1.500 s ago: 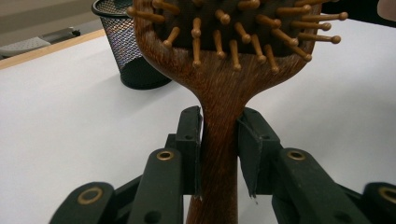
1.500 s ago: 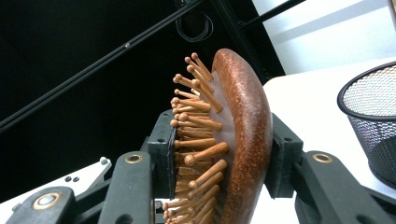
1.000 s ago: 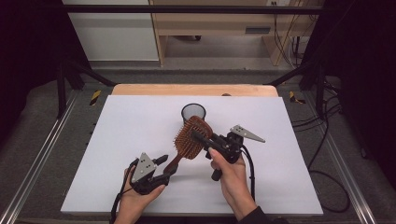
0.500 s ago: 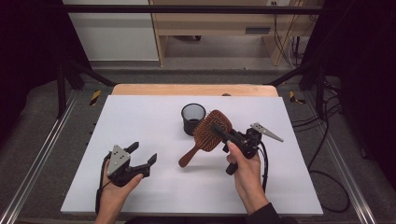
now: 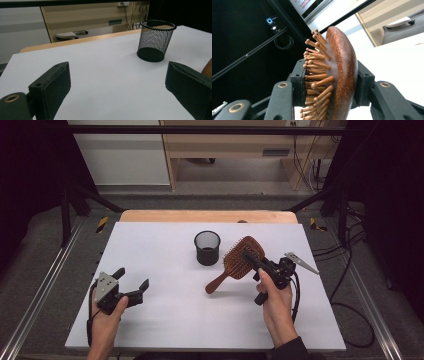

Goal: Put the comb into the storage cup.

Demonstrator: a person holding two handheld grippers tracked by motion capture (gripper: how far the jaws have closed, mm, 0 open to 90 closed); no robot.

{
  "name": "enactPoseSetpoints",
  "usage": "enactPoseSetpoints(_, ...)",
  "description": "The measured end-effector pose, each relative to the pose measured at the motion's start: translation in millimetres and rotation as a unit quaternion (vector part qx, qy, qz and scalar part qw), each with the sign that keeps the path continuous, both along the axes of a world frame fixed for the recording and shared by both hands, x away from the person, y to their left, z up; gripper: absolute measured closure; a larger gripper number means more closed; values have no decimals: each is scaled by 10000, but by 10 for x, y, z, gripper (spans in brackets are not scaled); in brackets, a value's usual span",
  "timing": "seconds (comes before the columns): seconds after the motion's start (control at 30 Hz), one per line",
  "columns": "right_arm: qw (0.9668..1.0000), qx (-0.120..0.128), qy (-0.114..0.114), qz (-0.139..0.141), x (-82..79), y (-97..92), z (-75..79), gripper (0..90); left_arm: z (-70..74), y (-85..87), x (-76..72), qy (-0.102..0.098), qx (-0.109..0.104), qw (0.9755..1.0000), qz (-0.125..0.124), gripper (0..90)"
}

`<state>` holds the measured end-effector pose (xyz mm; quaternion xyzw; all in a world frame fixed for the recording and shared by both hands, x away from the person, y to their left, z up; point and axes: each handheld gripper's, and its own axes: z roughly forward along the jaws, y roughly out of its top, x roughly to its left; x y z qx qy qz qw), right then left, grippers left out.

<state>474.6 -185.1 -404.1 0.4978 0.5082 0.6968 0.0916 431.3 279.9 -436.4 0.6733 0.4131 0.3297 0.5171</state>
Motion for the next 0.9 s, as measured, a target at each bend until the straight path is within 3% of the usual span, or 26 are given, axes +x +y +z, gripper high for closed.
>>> enactPoseSetpoints(0.17, 9999, 25, 10, -101, -9, -86, 14, 540, 8, 189, -49, -40, -112, 9998, 171, 57)
enactPoseSetpoints(0.33, 9999, 14, -18, -158, 32, -123, 79, 539, 3, 262, -79, -43, -189, 9995, 238, 58)
enactPoseSetpoints(0.43, 9997, -164, -29, -169, 92, -120, 131, 539, -12, 254, -82, -50, -288, 9993, 241, 58)
enactPoseSetpoints(0.53, 9996, -241, -18, -162, 153, -111, 189, 539, -23, 206, -73, -74, -95, 9997, 208, 56)
enactPoseSetpoints(0.9, 9985, -527, -110, -123, 264, -64, 434, 538, -41, 176, -59, -68, -30, 9998, 165, 57)
